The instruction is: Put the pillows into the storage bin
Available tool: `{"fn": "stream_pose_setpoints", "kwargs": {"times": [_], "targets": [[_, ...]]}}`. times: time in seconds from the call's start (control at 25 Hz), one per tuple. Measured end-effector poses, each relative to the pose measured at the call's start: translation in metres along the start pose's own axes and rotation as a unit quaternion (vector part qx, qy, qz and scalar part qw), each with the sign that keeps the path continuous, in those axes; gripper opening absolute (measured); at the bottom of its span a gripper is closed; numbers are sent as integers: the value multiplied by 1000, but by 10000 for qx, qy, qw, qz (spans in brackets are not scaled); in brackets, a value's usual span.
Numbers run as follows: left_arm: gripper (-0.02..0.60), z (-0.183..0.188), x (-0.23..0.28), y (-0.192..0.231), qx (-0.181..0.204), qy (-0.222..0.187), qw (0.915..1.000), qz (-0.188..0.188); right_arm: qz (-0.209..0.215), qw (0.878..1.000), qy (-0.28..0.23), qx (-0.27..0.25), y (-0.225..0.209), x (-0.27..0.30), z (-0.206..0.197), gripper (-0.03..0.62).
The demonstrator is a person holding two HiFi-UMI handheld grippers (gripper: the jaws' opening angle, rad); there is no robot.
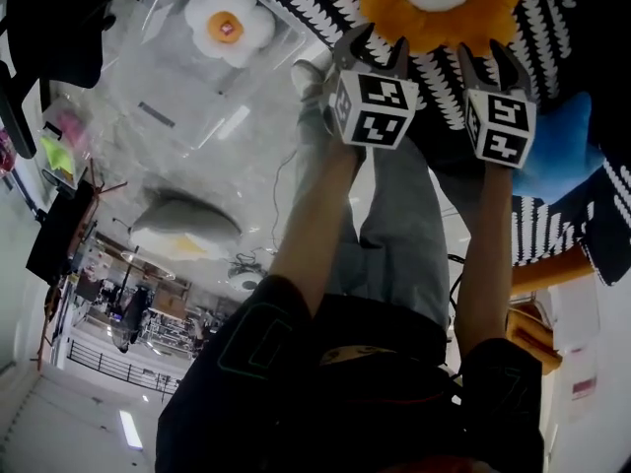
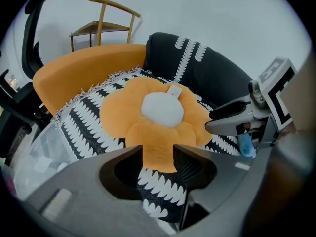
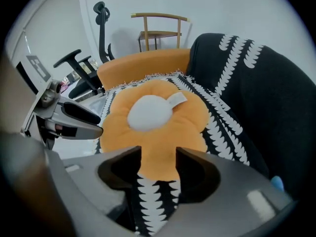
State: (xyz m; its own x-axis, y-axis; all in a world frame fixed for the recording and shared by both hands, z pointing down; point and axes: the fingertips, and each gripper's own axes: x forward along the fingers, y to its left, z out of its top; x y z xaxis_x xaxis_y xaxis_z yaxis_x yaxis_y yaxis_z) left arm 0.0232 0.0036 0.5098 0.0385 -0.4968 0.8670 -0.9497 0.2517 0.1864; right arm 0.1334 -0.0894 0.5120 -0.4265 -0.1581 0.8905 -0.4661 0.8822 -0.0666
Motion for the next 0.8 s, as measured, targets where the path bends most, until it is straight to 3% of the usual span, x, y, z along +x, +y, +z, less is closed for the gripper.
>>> {"fn": "stream_pose_setpoints", "kwargs": {"times": [0.2, 0.44, 0.56, 0.64, 0.8], "targets": [[214, -1, 26, -5, -83, 266, 9994, 186, 20, 9981, 317, -525, -23, 19, -4, 267], [180, -7, 50, -5, 132, 543, 9975, 428, 341, 9943, 436, -911, -18, 38, -7, 257], [139, -8, 57, -6, 130, 524, 9976, 441, 421, 9939, 481, -899, -15, 42, -7, 205], [111, -8, 58, -7, 93, 488, 9980, 385, 395, 9945, 487, -836, -12, 42, -6, 134], [53, -2, 47, -6, -261, 234, 9993, 117, 283, 9959, 396, -763, -9, 36, 1, 26]]}}
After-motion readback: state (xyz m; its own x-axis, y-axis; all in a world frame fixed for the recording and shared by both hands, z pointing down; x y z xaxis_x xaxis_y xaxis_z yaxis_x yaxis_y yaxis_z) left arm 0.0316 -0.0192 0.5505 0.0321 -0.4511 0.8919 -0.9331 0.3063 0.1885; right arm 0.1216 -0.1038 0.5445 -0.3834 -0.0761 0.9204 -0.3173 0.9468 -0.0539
